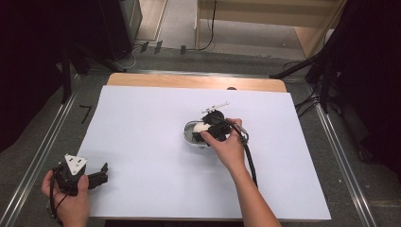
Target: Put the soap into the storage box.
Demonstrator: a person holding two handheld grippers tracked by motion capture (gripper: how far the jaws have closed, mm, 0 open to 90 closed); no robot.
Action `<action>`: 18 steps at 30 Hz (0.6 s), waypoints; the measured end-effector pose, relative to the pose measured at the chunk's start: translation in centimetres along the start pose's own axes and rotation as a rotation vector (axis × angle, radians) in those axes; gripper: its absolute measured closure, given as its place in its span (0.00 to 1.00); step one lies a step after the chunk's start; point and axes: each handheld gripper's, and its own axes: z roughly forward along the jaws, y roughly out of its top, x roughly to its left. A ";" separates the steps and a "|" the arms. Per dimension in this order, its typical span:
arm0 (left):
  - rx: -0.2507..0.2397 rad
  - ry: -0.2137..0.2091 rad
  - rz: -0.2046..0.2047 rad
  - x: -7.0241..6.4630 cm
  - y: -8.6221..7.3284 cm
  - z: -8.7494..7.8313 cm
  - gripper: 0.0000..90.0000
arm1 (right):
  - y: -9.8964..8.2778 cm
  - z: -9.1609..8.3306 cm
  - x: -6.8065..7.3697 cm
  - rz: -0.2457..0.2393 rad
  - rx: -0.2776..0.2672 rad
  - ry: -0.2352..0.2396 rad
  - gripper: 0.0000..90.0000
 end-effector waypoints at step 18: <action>0.002 0.001 0.002 0.0 0.0 0.0 0.00 | -0.3 -1.0 -0.4 0.019 -0.035 -0.015 0.26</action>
